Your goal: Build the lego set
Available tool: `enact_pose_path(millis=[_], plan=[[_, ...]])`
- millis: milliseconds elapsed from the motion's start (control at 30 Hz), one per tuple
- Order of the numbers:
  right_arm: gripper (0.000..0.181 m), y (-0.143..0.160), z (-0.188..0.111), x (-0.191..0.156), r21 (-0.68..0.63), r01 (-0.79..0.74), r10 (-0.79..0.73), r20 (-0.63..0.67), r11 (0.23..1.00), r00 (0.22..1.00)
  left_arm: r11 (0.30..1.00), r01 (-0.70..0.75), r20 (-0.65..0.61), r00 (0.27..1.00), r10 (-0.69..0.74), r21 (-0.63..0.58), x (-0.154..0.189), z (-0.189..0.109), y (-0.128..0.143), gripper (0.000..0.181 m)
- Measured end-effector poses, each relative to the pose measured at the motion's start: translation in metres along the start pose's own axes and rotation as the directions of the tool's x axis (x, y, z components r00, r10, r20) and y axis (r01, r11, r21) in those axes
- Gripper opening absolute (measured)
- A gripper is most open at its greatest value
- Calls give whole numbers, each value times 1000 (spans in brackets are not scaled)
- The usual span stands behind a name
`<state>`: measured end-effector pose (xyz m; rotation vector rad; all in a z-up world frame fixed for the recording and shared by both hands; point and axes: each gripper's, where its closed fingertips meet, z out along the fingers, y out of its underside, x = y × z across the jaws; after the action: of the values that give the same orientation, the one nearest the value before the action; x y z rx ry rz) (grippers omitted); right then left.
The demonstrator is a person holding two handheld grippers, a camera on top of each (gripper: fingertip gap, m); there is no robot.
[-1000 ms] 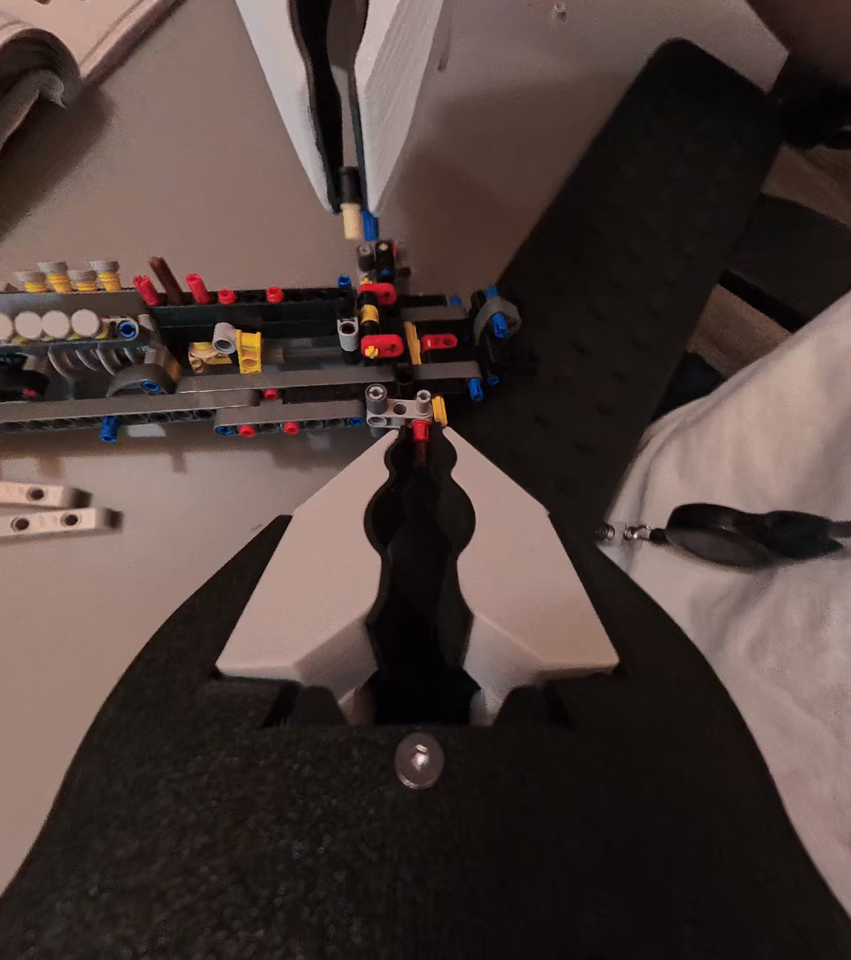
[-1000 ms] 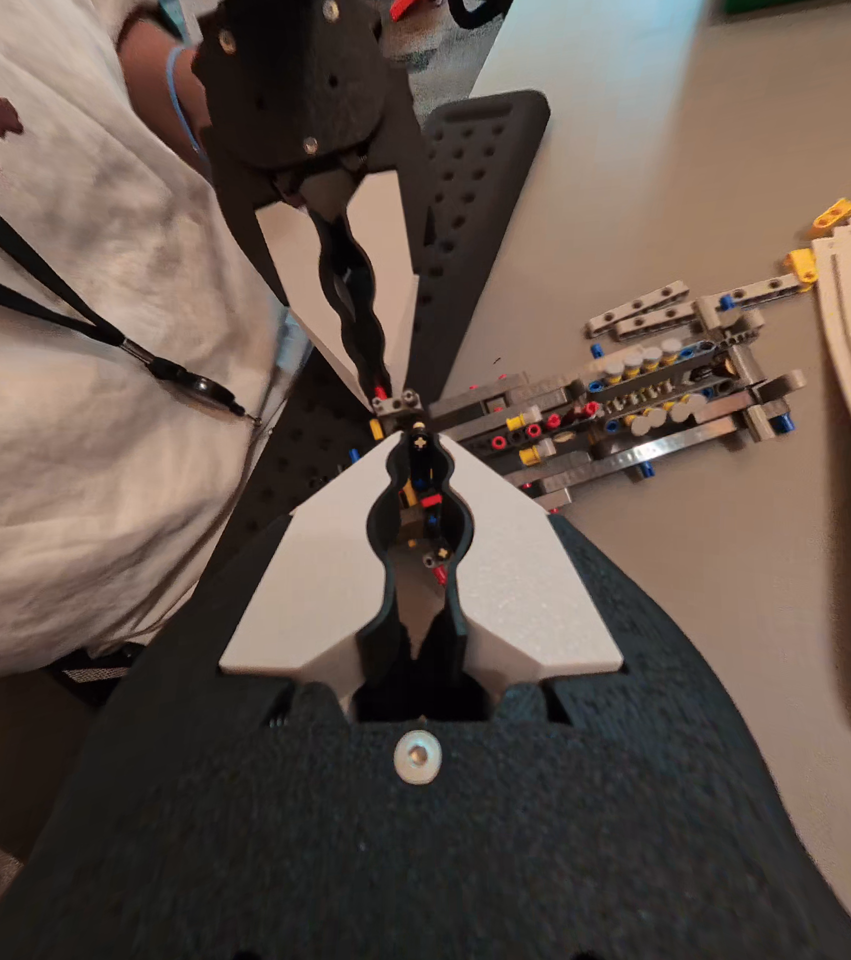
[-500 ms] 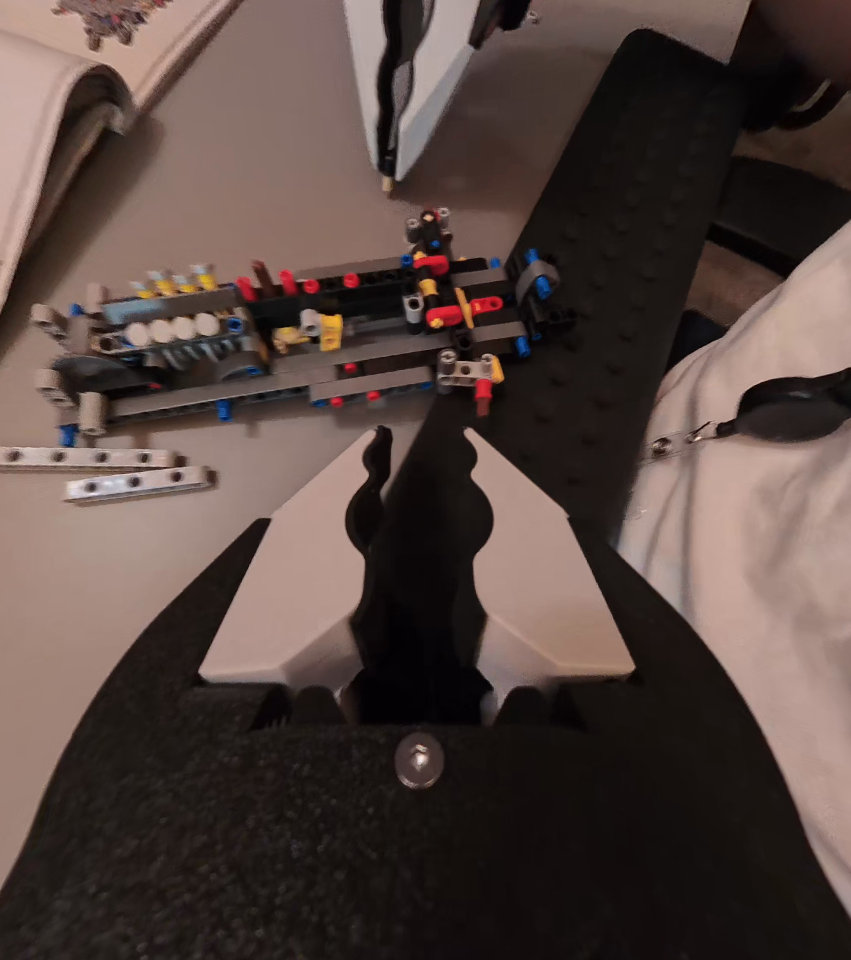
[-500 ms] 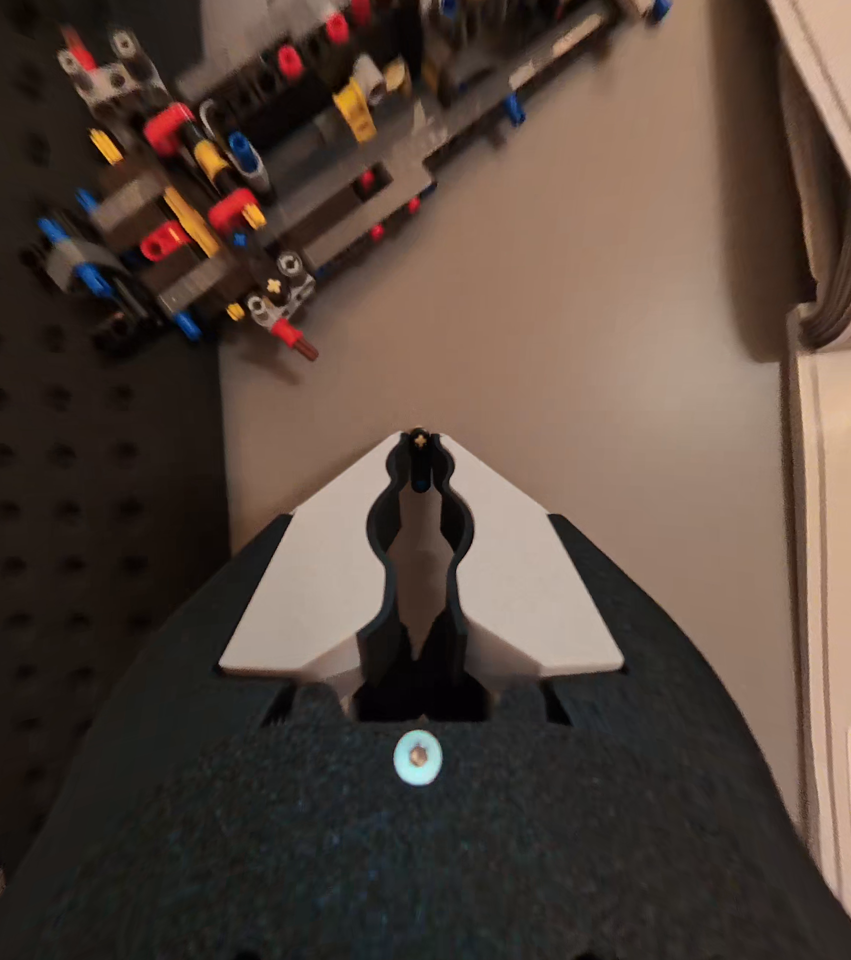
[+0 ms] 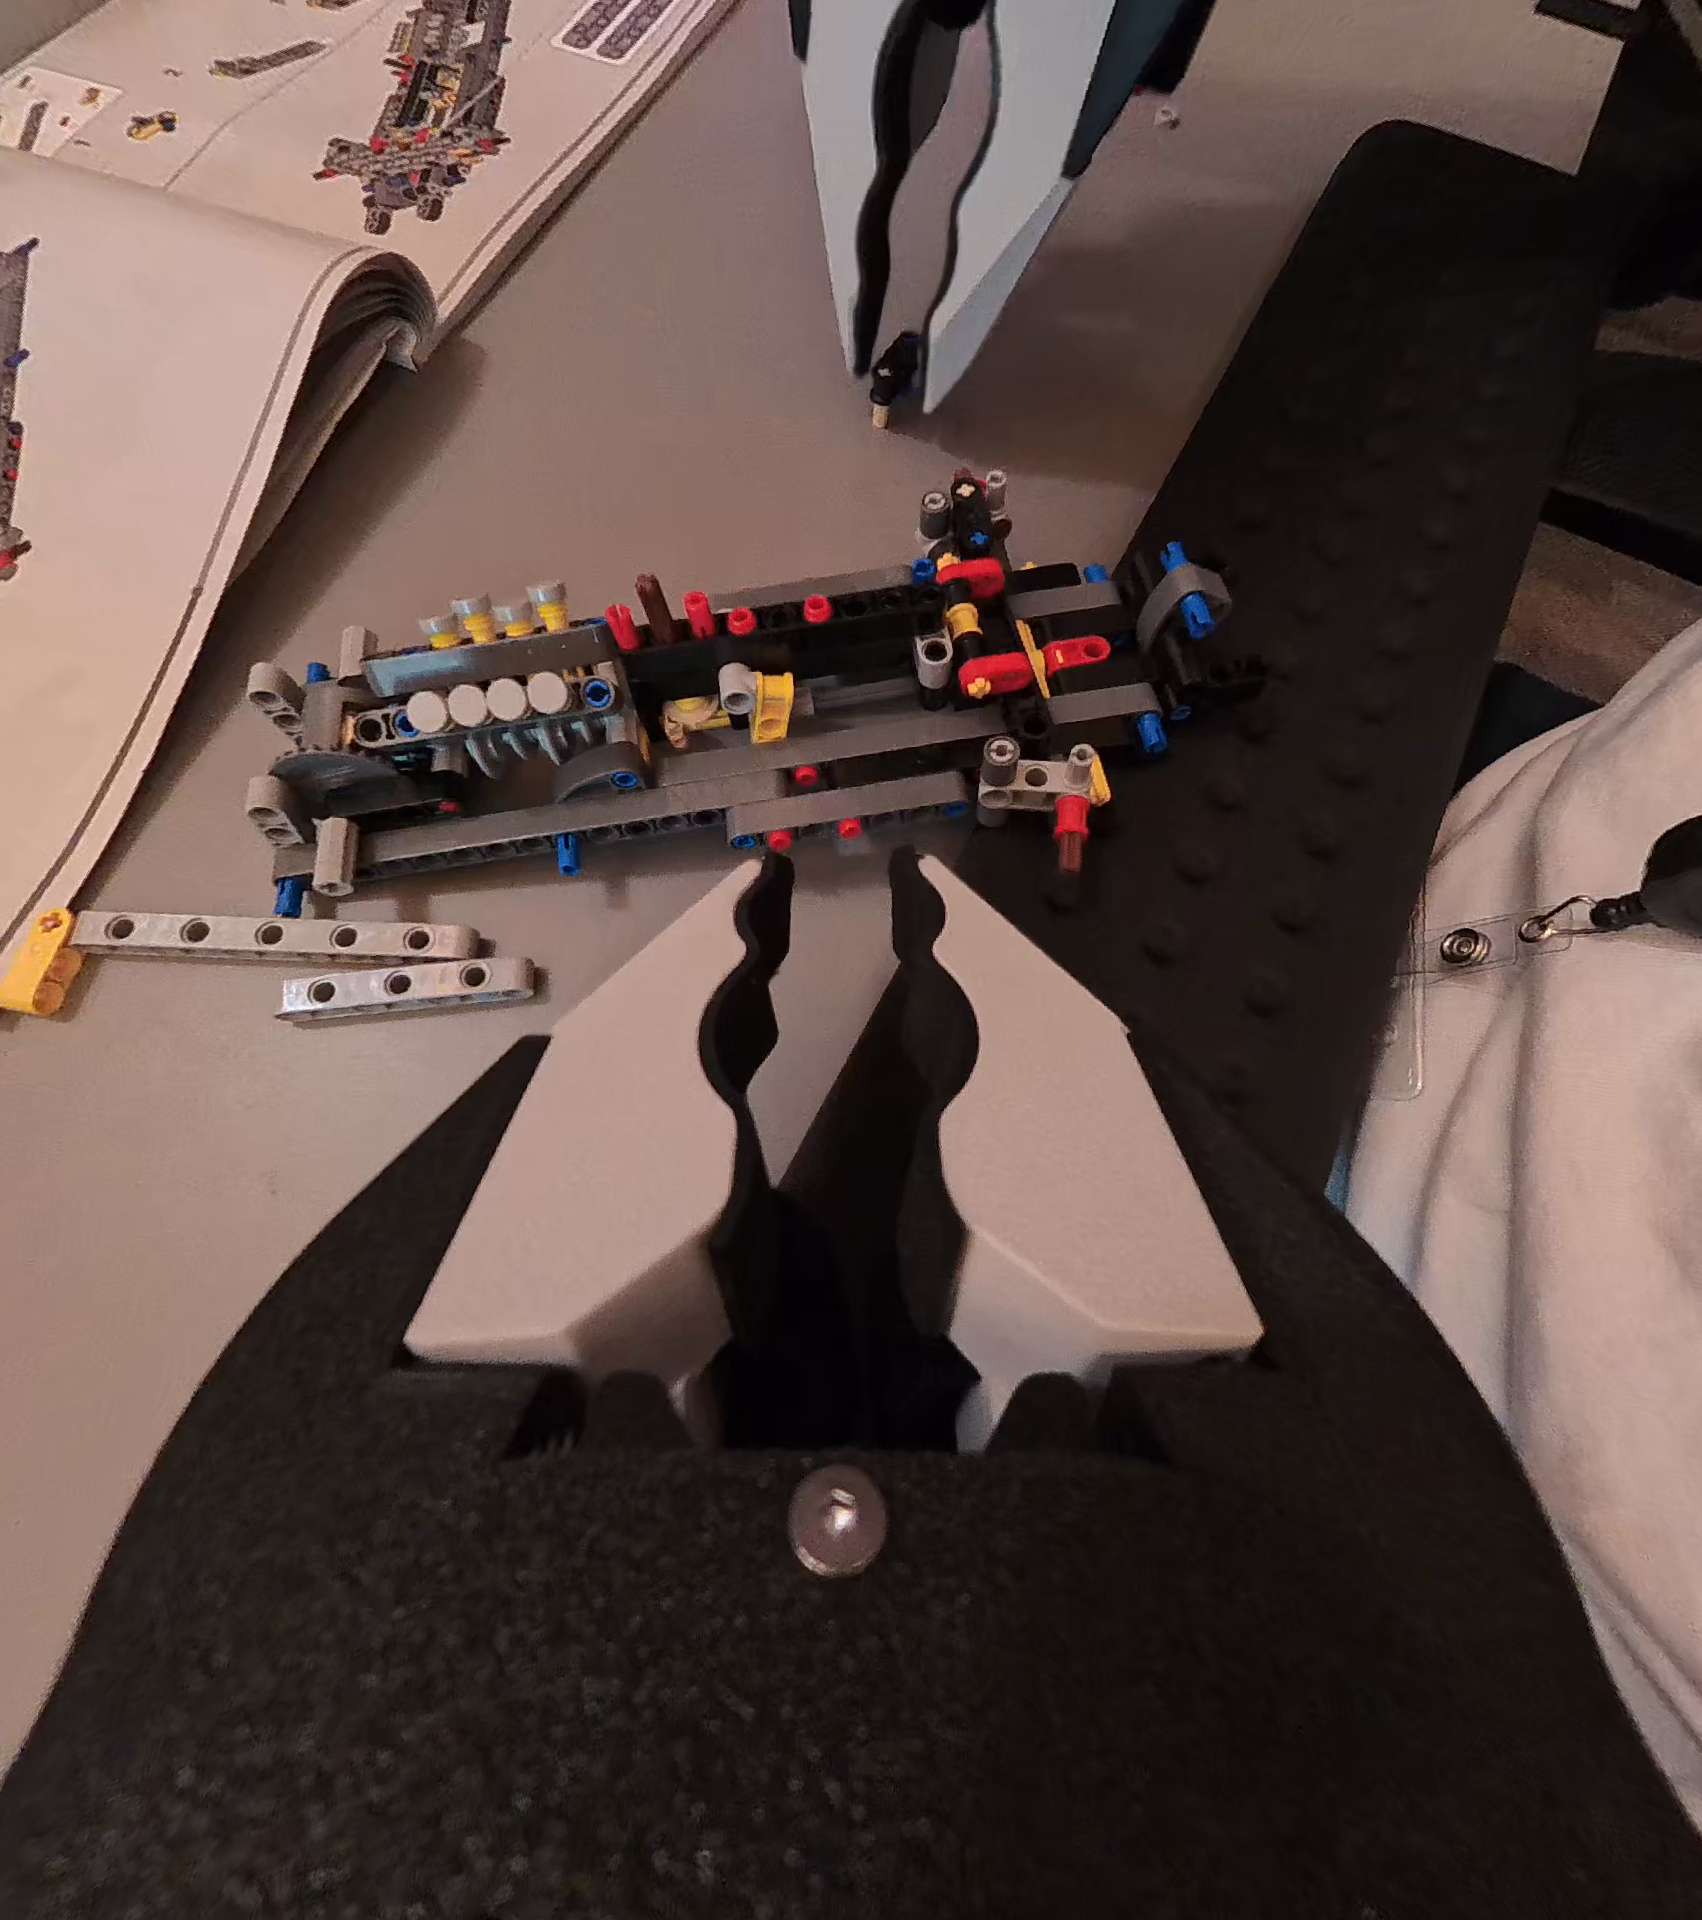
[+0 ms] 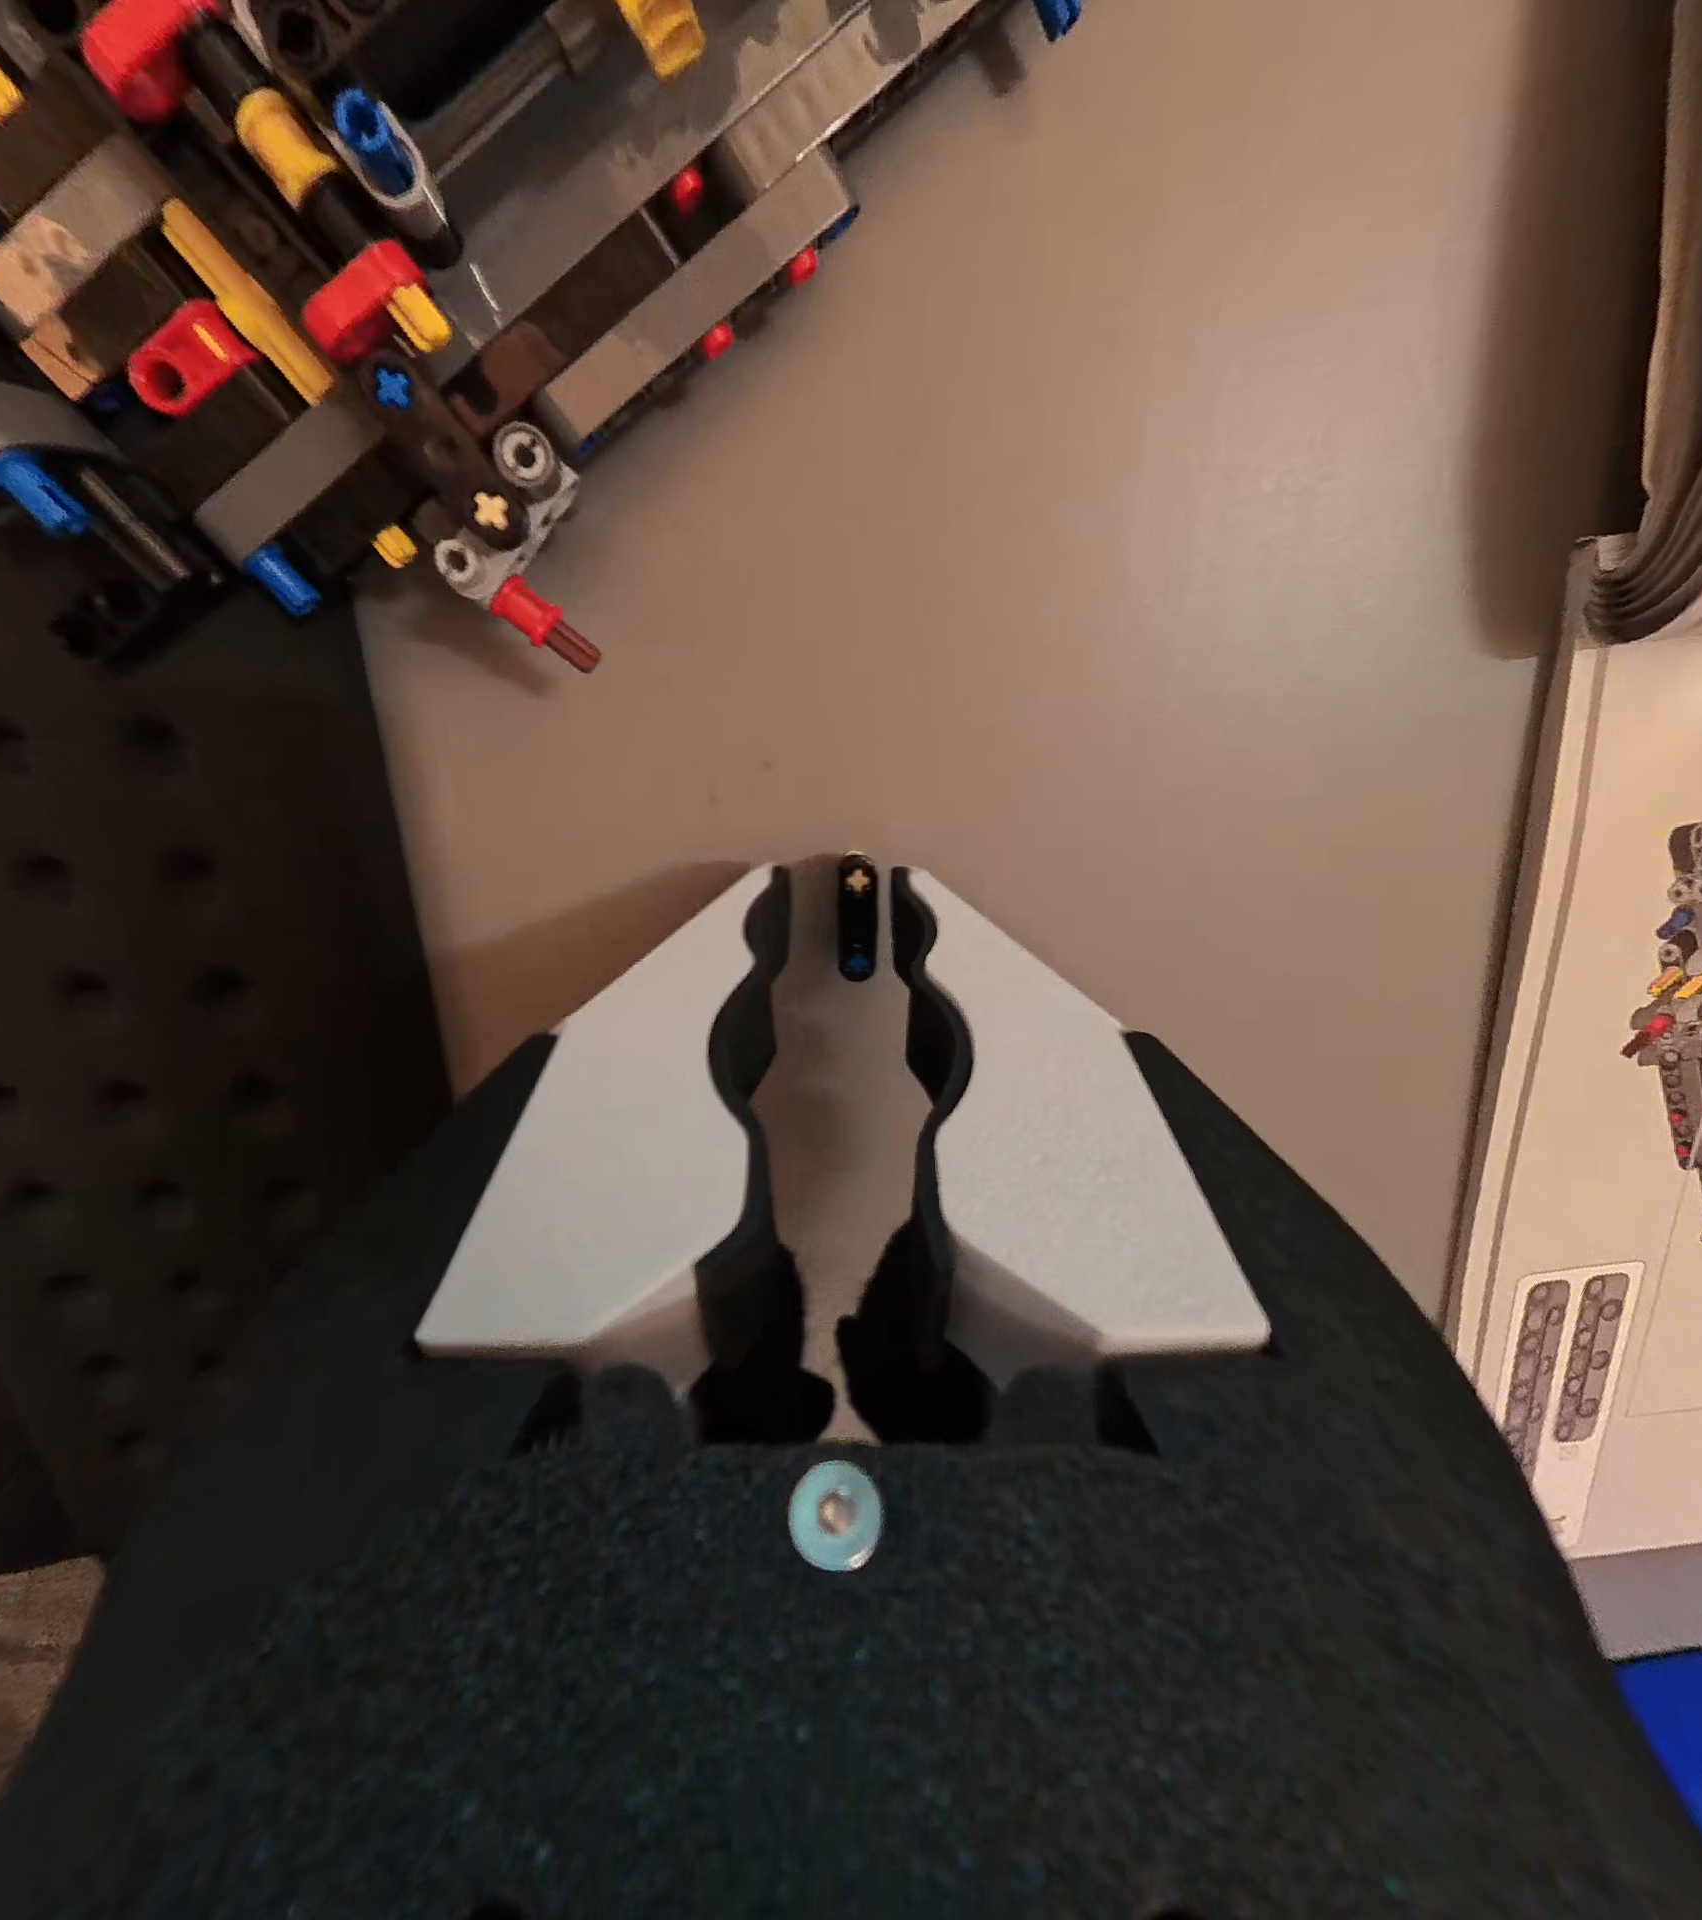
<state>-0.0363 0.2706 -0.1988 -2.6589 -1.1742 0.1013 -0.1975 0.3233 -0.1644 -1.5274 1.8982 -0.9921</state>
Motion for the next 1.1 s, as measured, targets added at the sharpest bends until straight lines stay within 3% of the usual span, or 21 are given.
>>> enact_pose_path(millis=[100, 200, 267, 367, 433, 567, 667, 800, 900, 1100], plan=[[27, -15, -17, -4, 99, -31, 30, 11, 995, 999, 1000, -4, 26, 1000, 5, -8, -3, -4, 5, 18], [34, -49, -36, -33, 303, -65, 20, 149, 951, 989, 1000, 10, 51, 999, -10, 1, -6, -9, 7, 18], [36, -62, -36, -53, 375, -23, -40, 160, 927, 986, 999, 30, 57, 998, -31, 14, -6, -12, 9, 18], [29, -51, -21, -48, 342, 128, -113, -62, 931, 992, 997, 74, 39, 996, -75, 19, 1, -14, 14, 18], [21, -52, -21, -43, 376, 166, -126, -128, 912, 984, 994, 111, -27, 994, -110, 19, 15, -14, 15, 18], [23, -64, -22, -40, 476, 99, -110, -5, 874, 994, 992, 128, -165, 979, -124, 20, 44, -11, 8, 24], [23, -73, -18, -48, 482, 84, -158, 116, 872, 981, 994, 101, -166, 981, -105, -27, 52, 2, 9, 25], [20, -85, -17, -53, 470, 102, -201, 166, 877, 965, 994, 56, -112, 992, -66, -91, 51, 20, 10, 21], [19, -89, -18, -57, 474, 92, -199, 181, 876, 963, 995, 38, -101, 994, -48, -95, 51, 27, 6, 5], [24, -104, -33, -75, 558, 32, -170, 197, 829, 965, 997, -36, -77, 997, 31, -66, 44, 18, -9, 4]])
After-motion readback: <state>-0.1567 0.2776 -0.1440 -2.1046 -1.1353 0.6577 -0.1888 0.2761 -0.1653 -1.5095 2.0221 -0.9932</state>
